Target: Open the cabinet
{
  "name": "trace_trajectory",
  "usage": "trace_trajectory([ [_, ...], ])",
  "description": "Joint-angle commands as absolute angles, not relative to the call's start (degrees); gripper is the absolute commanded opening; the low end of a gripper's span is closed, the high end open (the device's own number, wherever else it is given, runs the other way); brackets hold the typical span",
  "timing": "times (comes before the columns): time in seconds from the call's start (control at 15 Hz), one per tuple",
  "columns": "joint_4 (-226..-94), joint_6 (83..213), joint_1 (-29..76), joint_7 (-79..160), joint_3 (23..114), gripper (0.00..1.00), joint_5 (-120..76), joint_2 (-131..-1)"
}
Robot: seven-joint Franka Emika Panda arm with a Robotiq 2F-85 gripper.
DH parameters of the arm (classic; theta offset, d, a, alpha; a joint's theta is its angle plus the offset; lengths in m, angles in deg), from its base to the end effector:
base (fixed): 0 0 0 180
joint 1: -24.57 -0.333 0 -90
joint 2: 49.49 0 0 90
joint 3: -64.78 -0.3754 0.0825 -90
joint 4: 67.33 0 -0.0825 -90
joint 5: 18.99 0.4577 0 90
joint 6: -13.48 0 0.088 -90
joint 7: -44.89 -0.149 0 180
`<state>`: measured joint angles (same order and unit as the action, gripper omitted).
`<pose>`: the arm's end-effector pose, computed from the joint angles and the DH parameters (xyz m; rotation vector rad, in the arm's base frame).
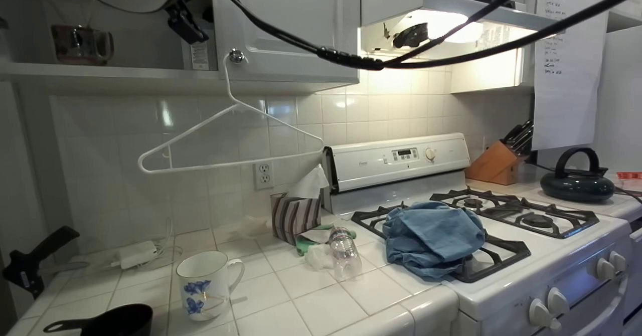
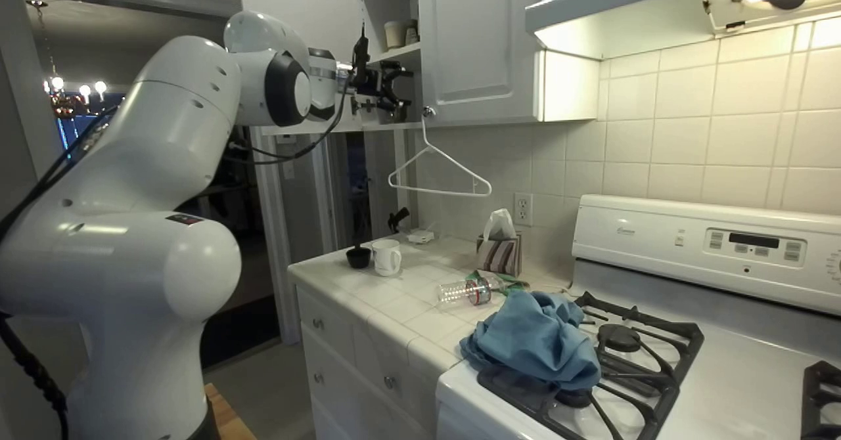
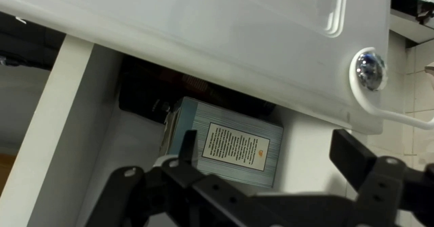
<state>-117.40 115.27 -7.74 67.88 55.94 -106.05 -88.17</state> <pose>0.7743 0.4266 0.6542 1.4063 1.0014 0.4080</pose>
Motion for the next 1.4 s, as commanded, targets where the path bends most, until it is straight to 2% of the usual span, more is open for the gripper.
trace_trajectory([
  [0.0,-115.0,118.1,-8.9,64.3,58.8,1.00,-107.8,-90.2],
  [0.67,-110.9,122.2,-8.0,55.4,61.9,1.00,-108.4,-92.6],
  [1.13,-108.4,119.7,-8.1,52.1,63.5,1.00,-107.6,-93.6],
  [1.33,-111.2,117.7,-8.2,48.0,63.2,1.00,-107.7,-91.7],
])
